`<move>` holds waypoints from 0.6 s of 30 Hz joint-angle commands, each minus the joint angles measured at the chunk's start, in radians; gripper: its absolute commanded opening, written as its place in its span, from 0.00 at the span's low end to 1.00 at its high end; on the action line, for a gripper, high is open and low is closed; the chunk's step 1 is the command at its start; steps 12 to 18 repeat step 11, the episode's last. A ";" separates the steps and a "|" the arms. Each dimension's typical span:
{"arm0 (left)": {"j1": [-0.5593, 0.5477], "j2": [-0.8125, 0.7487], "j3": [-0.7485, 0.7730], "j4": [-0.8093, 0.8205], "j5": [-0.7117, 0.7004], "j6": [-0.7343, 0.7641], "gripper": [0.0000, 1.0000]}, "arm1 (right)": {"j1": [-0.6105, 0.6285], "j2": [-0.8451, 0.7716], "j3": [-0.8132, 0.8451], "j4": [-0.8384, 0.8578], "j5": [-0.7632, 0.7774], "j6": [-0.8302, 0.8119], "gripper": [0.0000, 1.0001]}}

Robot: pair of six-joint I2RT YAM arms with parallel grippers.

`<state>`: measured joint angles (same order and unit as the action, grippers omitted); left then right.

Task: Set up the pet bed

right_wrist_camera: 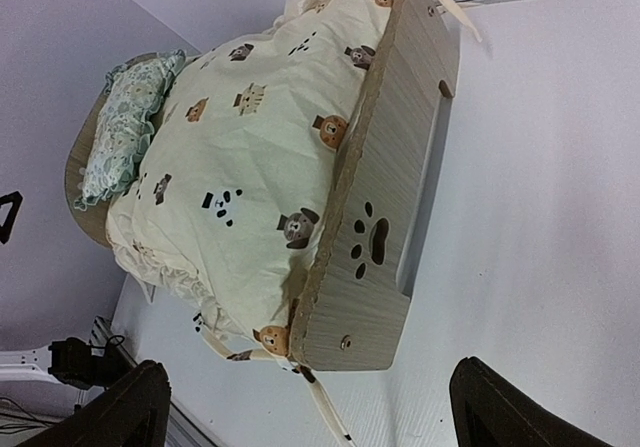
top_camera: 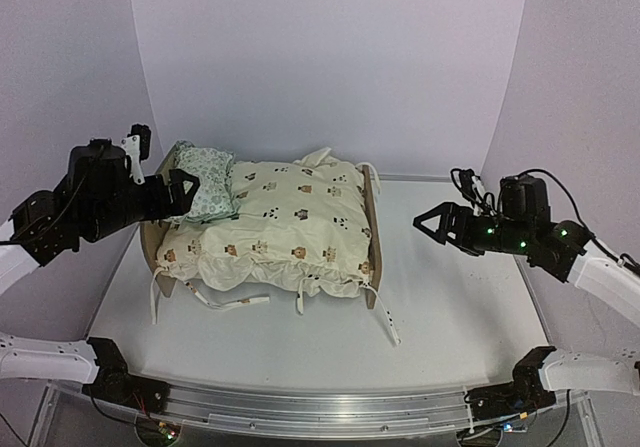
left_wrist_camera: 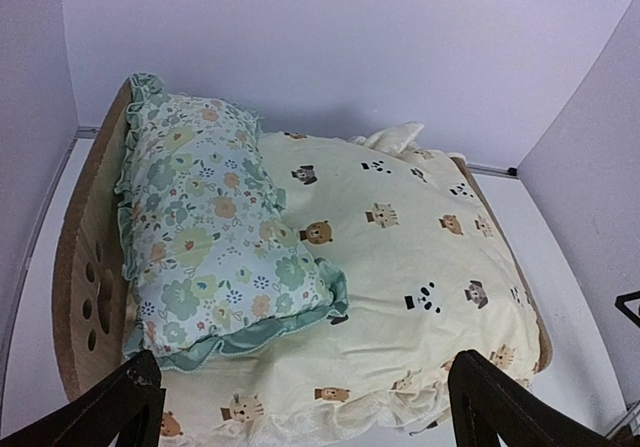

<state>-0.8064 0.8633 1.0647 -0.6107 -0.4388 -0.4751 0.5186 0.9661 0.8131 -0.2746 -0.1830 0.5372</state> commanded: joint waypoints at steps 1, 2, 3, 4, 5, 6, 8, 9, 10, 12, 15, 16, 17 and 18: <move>0.001 -0.004 0.063 -0.090 -0.080 -0.057 0.99 | 0.004 -0.006 -0.003 0.055 -0.019 0.010 0.98; 0.001 -0.015 0.059 -0.090 -0.086 -0.054 0.99 | 0.003 -0.004 -0.003 0.056 -0.020 0.010 0.98; 0.001 -0.024 0.056 -0.089 -0.090 -0.049 1.00 | 0.003 -0.003 -0.003 0.057 -0.022 0.010 0.98; 0.001 -0.031 0.054 -0.089 -0.094 -0.044 1.00 | 0.004 -0.003 -0.003 0.059 -0.024 0.009 0.98; 0.000 -0.035 0.054 -0.089 -0.098 -0.041 1.00 | 0.003 -0.002 -0.002 0.060 -0.025 0.010 0.98; 0.001 -0.036 0.055 -0.091 -0.099 -0.041 0.99 | 0.003 -0.003 -0.003 0.059 -0.015 0.012 0.98; 0.001 -0.036 0.053 -0.093 -0.100 -0.043 0.99 | 0.004 -0.010 -0.009 0.059 0.023 0.024 0.98; 0.001 -0.032 0.054 -0.095 -0.100 -0.047 1.00 | 0.003 -0.017 -0.015 0.058 0.046 0.028 0.98; 0.001 -0.029 0.056 -0.099 -0.097 -0.050 1.00 | 0.003 -0.022 -0.019 0.058 0.067 0.029 0.98; 0.001 -0.025 0.058 -0.104 -0.094 -0.052 1.00 | 0.003 -0.027 -0.020 0.058 0.078 0.030 0.98; 0.001 -0.025 0.058 -0.104 -0.094 -0.052 1.00 | 0.003 -0.027 -0.020 0.058 0.078 0.030 0.98; 0.001 -0.025 0.058 -0.104 -0.094 -0.052 1.00 | 0.003 -0.027 -0.020 0.058 0.078 0.030 0.98; 0.001 -0.025 0.058 -0.104 -0.094 -0.052 1.00 | 0.003 -0.027 -0.020 0.058 0.078 0.030 0.98; 0.001 -0.025 0.058 -0.104 -0.094 -0.052 1.00 | 0.003 -0.027 -0.020 0.058 0.078 0.030 0.98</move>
